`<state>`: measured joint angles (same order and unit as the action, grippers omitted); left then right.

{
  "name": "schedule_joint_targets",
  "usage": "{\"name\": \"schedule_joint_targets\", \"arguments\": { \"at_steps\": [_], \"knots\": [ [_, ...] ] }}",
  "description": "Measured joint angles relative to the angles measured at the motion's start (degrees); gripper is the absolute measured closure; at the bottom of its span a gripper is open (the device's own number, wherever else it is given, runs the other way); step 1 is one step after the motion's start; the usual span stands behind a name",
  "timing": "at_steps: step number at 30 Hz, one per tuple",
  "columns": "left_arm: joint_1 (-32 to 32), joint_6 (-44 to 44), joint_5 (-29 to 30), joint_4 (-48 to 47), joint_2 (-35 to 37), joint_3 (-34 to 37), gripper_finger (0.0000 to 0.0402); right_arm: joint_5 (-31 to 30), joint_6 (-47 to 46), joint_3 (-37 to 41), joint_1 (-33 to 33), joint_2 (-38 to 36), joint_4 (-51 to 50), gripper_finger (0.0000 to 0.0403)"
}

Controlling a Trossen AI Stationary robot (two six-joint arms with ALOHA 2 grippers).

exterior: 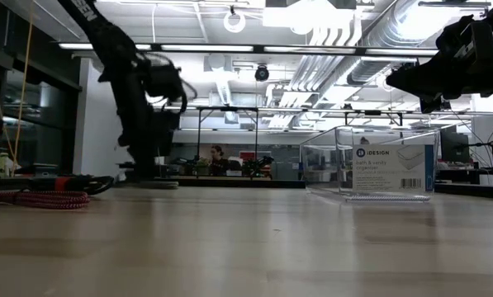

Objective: Pick and place USB-C Cables
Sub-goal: Put the black cable charger into the transparent bin

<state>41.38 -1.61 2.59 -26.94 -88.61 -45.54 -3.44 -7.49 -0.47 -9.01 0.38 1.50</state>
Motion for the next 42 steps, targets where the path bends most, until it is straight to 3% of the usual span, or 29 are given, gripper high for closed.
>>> {"name": "schedule_joint_targets", "arguments": {
  "at_steps": [3,8,17,25,29,42],
  "knots": [
    [-1.3,0.9,-0.3,-0.1,3.5,-0.5,0.0394,0.0,0.0,0.0,0.0,0.0,0.0,0.0398],
    [-3.7,3.2,-2.2,9.4,13.0,0.3,0.0394,0.0,0.0,0.0,0.0,0.0,0.0,0.0398],
    [-10.8,10.1,-14.7,46.8,27.0,12.3,0.0394,0.0,0.0,0.0,0.0,0.0,0.0,0.0398],
    [-22.3,13.4,-13.2,77.9,27.7,25.0,0.0394,0.0,0.0,0.0,0.0,0.0,0.0,0.0398],
    [-25.6,12.6,-9.6,80.8,26.4,26.4,0.0394,0.0,0.0,0.0,0.0,0.0,0.0,0.0398],
    [-26.5,10.6,-7.9,81.0,26.2,26.4,0.0394,0.0,0.0,0.0,0.0,0.0,0.0,0.0398]
  ]
}}
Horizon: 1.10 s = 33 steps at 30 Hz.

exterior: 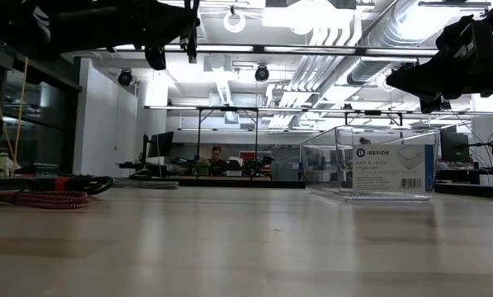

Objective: Pick and place USB-C Cables
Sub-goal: Put the black cable charger into the transparent bin

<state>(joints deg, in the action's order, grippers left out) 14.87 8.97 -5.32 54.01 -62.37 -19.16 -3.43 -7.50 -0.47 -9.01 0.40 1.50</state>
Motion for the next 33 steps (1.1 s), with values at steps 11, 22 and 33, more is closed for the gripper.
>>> {"name": "schedule_joint_targets", "arguments": {
  "at_steps": [11,22,33],
  "knots": [
    [0.0,2.0,0.0,-0.2,0.0,0.0,0.0394,0.0,0.0,0.0,0.0,0.0,0.0,0.0398],
    [0.0,-1.4,0.0,-0.1,0.0,0.0,0.0394,0.0,0.0,0.0,0.0,0.0,0.0,0.0398],
    [-0.1,-3.1,-0.1,0.3,0.0,-0.8,0.0394,0.0,0.0,0.0,0.0,0.0,0.0,0.0398]
  ]
}}
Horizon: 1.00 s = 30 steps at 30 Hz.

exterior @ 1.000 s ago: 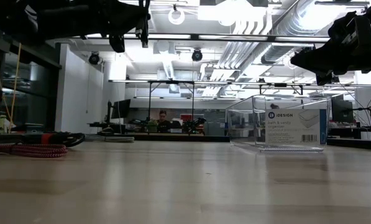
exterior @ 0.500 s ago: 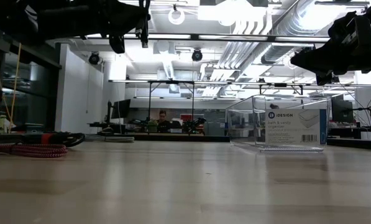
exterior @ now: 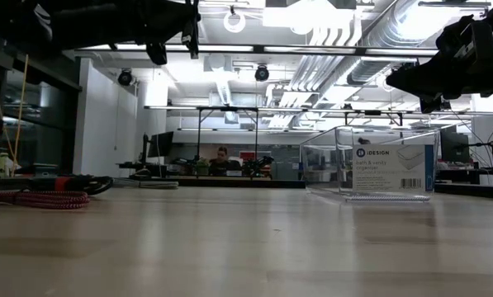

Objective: Pick and place USB-C Cables
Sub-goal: Put the black cable charger into the transparent bin

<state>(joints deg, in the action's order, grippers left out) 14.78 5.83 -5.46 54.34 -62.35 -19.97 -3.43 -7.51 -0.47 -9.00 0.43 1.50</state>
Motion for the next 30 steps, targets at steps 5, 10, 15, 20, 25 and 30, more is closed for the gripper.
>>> {"name": "schedule_joint_targets", "arguments": {
  "at_steps": [5,10,15,20,25,30],
  "knots": [
    [-0.6,0.1,-0.1,-0.6,0.0,0.0,0.0394,0.0,0.0,0.0,0.0,0.0,0.0,0.0398],
    [-0.6,-1.5,-0.1,-0.7,0.0,0.0,0.0394,0.0,0.0,0.0,0.0,0.0,0.0,0.0398],
    [-0.6,-1.5,-0.1,-0.8,0.0,0.0,0.0394,0.0,0.0,0.0,0.0,0.0,0.0,0.0398],
    [-0.6,-1.7,-0.4,-1.0,0.0,0.0,0.0394,0.0,-1.3,0.0,0.0,0.0,0.0,0.0398],
    [-0.6,-2.6,-0.4,-1.0,0.0,0.0,0.0394,0.0,-1.5,0.0,0.0,0.0,0.0,0.0398],
    [-0.6,-2.6,-0.4,-1.0,0.0,0.0,0.0394,0.0,-1.5,0.0,0.0,0.0,0.0,0.0398]
  ]
}}
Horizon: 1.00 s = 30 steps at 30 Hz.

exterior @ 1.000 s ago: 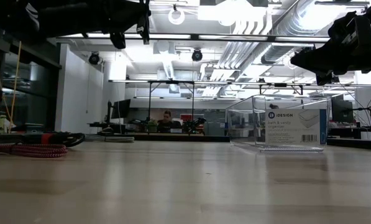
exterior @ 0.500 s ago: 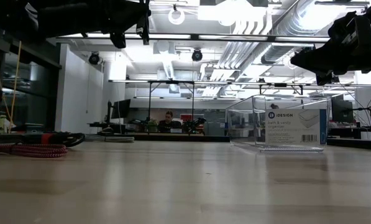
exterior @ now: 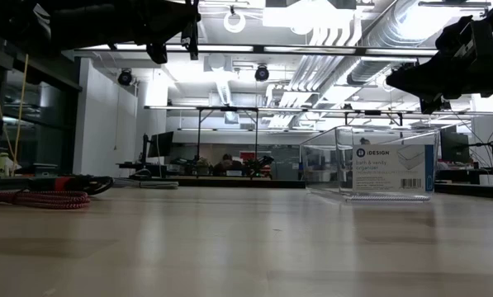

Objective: Pick and place USB-C Cables
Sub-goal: Put the black cable charger into the transparent bin

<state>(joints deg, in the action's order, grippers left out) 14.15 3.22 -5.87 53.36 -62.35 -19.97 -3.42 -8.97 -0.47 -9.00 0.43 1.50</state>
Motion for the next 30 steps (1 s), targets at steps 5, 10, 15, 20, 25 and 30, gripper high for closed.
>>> {"name": "schedule_joint_targets", "arguments": {
  "at_steps": [5,10,15,20,25,30],
  "knots": [
    [0.0,0.0,0.0,0.0,0.0,0.0,0.0394,0.0,0.4,0.0,0.0,0.0,0.0,0.0397],
    [0.0,0.0,0.0,0.0,0.0,0.0,0.0394,0.0,0.1,0.0,0.0,0.0,0.0,0.0386],
    [0.0,0.0,0.0,0.0,0.0,0.0,0.0394,0.8,-2.9,0.0,0.0,0.0,9.5,0.0375],
    [0.0,0.0,0.2,0.0,0.0,0.0,0.0394,3.7,-0.2,-1.9,0.0,0.0,21.2,0.037],
    [0.0,0.2,0.3,0.0,0.0,0.0,0.0394,3.0,2.4,-10.2,0.0,0.2,15.5,0.037],
    [0.0,0.2,0.3,0.0,0.0,0.0,0.0394,0.5,3.4,-17.3,0.0,2.1,5.1,0.0369]
  ]
}}
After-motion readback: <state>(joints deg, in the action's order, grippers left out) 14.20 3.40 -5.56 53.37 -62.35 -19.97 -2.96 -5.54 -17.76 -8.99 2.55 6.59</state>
